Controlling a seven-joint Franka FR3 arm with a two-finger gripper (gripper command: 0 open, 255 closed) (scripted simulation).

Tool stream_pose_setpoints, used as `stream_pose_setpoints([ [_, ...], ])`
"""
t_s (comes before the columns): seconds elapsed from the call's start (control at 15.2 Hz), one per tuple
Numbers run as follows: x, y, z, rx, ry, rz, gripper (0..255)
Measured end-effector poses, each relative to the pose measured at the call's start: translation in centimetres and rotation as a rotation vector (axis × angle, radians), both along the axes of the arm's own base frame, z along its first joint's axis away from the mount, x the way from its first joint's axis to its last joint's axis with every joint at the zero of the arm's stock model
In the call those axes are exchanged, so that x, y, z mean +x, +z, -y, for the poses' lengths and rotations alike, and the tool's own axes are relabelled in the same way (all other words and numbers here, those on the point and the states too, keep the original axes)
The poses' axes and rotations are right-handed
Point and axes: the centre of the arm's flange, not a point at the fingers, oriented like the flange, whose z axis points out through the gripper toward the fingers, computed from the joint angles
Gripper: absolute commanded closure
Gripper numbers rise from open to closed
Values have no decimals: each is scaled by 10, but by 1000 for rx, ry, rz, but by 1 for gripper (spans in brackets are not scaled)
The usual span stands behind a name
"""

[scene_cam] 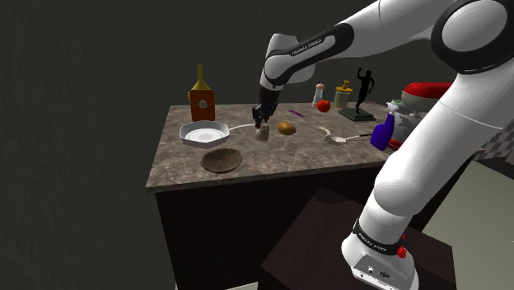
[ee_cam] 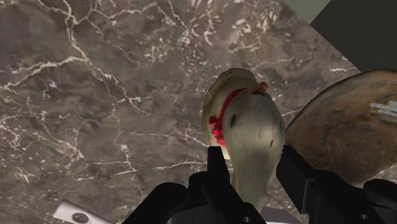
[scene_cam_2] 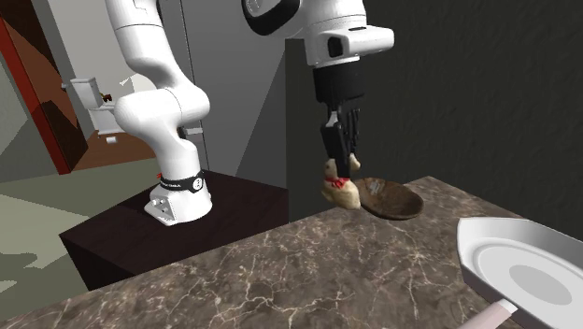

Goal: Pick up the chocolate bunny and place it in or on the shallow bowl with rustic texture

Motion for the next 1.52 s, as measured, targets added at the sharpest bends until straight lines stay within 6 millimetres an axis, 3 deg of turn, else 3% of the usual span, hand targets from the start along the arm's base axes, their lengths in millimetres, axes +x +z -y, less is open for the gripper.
stream_pose_setpoints([
  [0.13, 0, 8, -1, 0, 0, 0, 255],
  [0.33, 10, 15, -25, 0, 1, 0, 255],
  [0.99, 60, 29, -148, -1, 2, -1, 255],
  [1.52, 65, -3, -159, 0, 0, -1, 255],
])
